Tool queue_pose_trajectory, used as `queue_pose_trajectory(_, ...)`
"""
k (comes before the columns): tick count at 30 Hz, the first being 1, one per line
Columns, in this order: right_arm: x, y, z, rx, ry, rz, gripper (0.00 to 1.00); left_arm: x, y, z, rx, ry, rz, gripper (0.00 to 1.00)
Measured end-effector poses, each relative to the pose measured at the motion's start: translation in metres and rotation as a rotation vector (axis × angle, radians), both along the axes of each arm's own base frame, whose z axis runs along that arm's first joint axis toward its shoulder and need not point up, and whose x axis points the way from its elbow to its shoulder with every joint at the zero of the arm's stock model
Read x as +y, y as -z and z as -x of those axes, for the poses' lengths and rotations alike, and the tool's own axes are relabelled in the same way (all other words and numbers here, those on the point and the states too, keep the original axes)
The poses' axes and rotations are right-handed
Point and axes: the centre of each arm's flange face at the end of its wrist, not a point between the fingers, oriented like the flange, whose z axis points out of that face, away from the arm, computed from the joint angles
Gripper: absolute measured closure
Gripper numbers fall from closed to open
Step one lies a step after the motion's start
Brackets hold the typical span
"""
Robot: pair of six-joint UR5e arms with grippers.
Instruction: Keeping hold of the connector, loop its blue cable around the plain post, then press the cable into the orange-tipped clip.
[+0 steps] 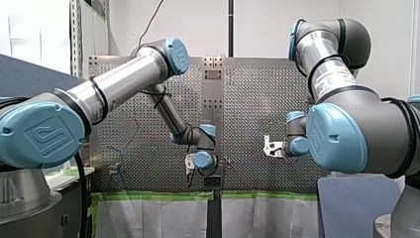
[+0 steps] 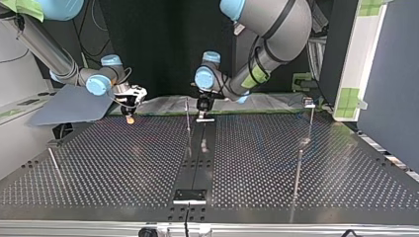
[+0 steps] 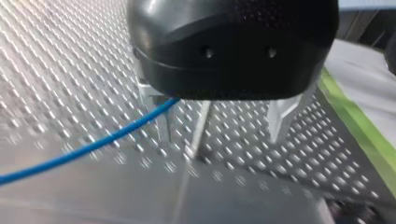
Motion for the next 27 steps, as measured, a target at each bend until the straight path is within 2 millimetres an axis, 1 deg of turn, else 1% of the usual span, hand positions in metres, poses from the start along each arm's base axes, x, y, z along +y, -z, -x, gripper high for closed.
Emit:
queue_pose_trajectory(3,0.000,0.000,0.000,0.001,0.001,-0.003,1.00,-0.002,-0.010,0.010,-0.003,0.017,-0.010,0.01)
queue_pose_trajectory(5,0.001,0.001,0.001,0.001,0.001,-0.007,1.00,-0.001,-0.012,0.019,0.007,0.025,-0.031,0.01)
queue_pose_trajectory(7,0.001,0.001,0.001,0.002,0.001,-0.011,1.00,0.000,-0.010,0.027,0.017,0.031,-0.052,0.01)
queue_pose_trajectory(11,0.002,0.001,0.001,0.004,0.000,-0.018,1.00,0.004,0.002,0.046,0.047,0.042,-0.091,0.01)
queue_pose_trajectory(14,0.003,0.002,0.000,0.005,0.000,-0.023,1.00,0.007,0.009,0.057,0.064,0.044,-0.108,0.01)
queue_pose_trajectory(19,0.004,0.002,0.000,0.005,-0.001,-0.027,1.00,0.004,0.011,0.065,0.068,0.055,-0.122,0.01)
queue_pose_trajectory(27,0.004,0.002,0.000,0.006,-0.001,-0.030,1.00,-0.011,0.005,0.077,0.056,0.093,-0.118,0.01)
